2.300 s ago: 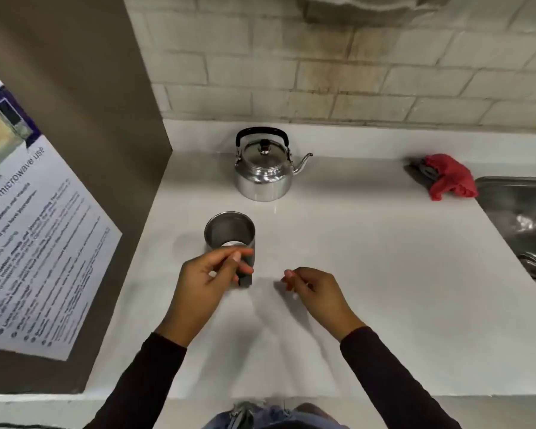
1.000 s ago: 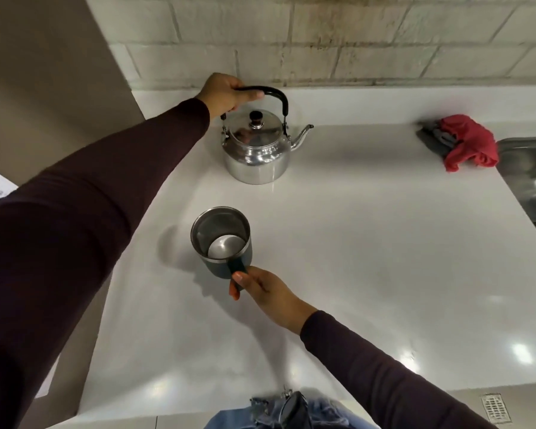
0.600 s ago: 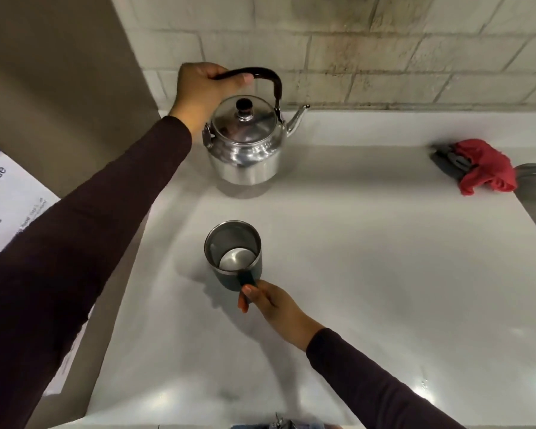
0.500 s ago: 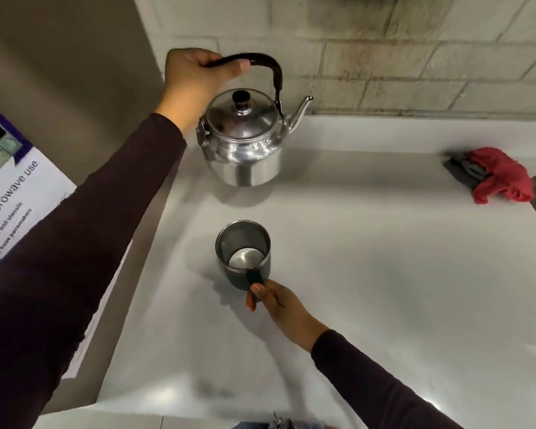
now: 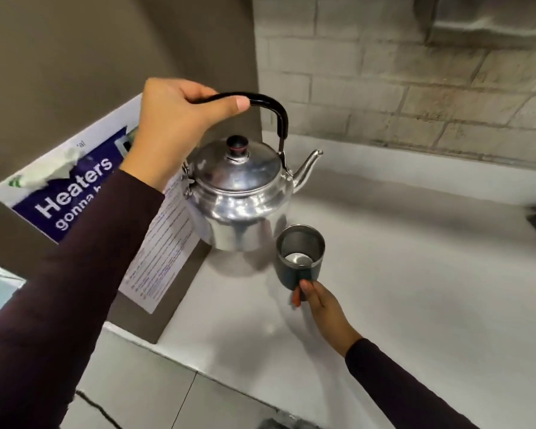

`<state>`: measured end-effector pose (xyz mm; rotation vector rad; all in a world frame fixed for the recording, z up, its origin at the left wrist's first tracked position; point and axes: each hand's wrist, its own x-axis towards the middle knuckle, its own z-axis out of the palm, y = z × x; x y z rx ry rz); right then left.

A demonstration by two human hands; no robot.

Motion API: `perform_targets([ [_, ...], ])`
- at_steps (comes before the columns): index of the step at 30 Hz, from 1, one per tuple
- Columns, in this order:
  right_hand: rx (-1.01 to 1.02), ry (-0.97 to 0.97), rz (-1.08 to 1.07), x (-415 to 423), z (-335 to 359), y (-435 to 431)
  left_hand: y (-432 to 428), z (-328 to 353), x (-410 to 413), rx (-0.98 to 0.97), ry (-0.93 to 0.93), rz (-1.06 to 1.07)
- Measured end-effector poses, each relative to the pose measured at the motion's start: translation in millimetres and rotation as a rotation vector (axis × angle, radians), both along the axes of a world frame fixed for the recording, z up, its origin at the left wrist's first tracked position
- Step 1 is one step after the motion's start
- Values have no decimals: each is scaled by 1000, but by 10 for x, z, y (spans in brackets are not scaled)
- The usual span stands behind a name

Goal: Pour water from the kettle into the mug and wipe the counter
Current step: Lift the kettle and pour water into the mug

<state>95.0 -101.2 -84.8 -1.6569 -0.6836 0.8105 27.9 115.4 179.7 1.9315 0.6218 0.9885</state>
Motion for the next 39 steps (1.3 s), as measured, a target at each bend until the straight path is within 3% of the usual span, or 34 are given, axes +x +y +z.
perform_targets([
  [15,42,36,-19,-6,-64,19,-389,-209,-589,65,257,109],
  [39,50,56,-19,-6,-57,21,-521,-193,-648,87,375,131],
])
